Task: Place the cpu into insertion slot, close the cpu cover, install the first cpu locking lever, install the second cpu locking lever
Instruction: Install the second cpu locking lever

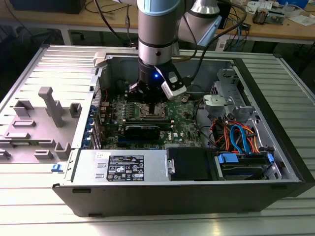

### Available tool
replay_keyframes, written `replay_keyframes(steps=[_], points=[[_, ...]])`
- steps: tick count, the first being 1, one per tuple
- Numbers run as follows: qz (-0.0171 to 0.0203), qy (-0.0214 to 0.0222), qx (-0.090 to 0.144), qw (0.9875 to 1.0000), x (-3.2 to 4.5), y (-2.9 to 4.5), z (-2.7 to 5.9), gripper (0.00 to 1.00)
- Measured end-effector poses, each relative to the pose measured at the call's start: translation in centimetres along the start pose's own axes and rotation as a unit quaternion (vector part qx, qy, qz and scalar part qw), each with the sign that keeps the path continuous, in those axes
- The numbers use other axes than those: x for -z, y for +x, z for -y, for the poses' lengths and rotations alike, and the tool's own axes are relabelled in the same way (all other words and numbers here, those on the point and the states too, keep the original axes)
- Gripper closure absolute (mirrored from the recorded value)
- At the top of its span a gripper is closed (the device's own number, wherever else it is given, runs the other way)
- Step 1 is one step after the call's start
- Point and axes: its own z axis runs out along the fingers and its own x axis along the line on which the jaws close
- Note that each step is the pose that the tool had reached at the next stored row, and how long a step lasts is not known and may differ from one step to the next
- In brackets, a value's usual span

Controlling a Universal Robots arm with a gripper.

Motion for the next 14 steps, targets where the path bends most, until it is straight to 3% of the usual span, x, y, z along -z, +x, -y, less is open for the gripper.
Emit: replay_keyframes(steps=[6, 14], points=[[0.0000, 0.0000, 0.006, 1.0000, -0.16, 1.07, -0.10, 0.89], [-0.0001, -0.0005, 0.007, 1.0000, 0.02, 1.01, -0.07, 0.89]])
